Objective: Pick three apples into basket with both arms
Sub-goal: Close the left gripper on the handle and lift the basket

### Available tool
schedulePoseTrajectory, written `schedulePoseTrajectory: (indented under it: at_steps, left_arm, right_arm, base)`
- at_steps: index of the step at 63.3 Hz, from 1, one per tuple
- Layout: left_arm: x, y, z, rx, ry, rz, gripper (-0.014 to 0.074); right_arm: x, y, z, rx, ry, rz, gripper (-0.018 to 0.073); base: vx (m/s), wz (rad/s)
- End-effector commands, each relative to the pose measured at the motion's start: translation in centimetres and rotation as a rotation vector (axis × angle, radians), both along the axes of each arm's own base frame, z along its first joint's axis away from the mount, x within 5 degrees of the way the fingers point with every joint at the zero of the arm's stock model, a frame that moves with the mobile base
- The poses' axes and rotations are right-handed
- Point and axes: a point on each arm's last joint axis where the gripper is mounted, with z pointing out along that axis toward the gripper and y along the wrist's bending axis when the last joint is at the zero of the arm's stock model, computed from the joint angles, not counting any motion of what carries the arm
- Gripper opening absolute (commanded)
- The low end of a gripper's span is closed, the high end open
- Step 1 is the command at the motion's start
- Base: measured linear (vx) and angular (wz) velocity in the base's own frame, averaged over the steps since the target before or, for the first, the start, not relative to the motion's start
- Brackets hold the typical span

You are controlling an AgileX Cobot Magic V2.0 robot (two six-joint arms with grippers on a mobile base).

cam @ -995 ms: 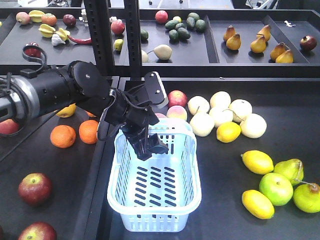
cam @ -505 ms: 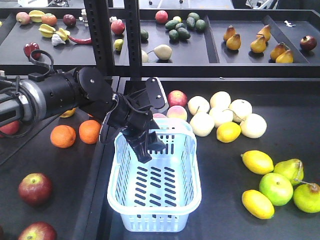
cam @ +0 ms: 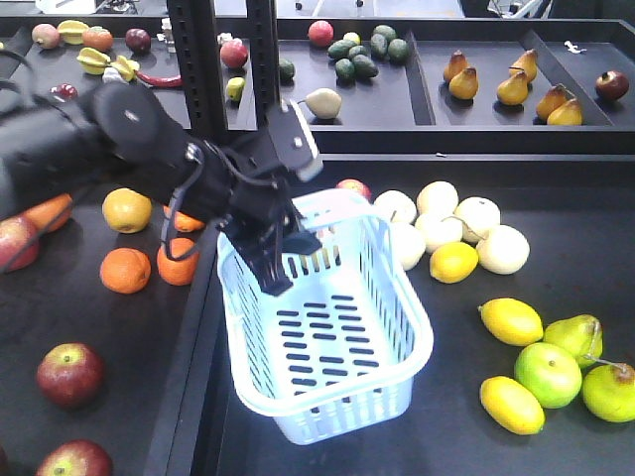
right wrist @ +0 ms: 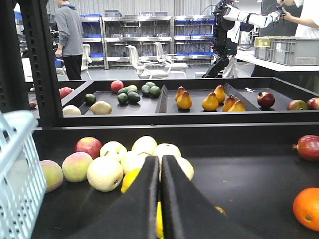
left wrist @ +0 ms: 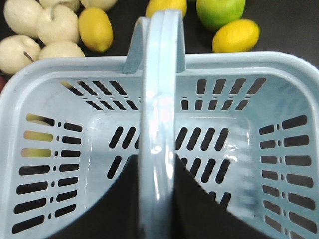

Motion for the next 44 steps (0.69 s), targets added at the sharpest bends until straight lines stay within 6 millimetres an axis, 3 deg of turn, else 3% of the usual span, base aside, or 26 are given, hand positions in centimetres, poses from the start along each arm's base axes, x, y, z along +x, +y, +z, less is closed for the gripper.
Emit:
schedulePoseTrajectory:
  at_steps: [1,24,44]
  left_arm:
    - [-2.2,0.6,5.4,-0.14,-0.054,0.061,-0.0007]
    - [-8.0,2.9,10.9,-0.263,0.119,0.16,-0.0007]
    - [-11.5,4.5,14.2,-0.34,0.093,0.185,-0.0007]
  right_arm:
    - [-0.1,0.1,0.2,-0.02,-0.066,0.008,-0.0005]
    - [-0.1,0.1,0.2,-0.02,-0.066,0.008,-0.0005]
    - [-0.1,0.1,0.2,-0.02,-0.066,0.008,-0.0005]
  base:
    - [0.0,0.0]
    - [0.0,0.0]
    - [0.0,0.0]
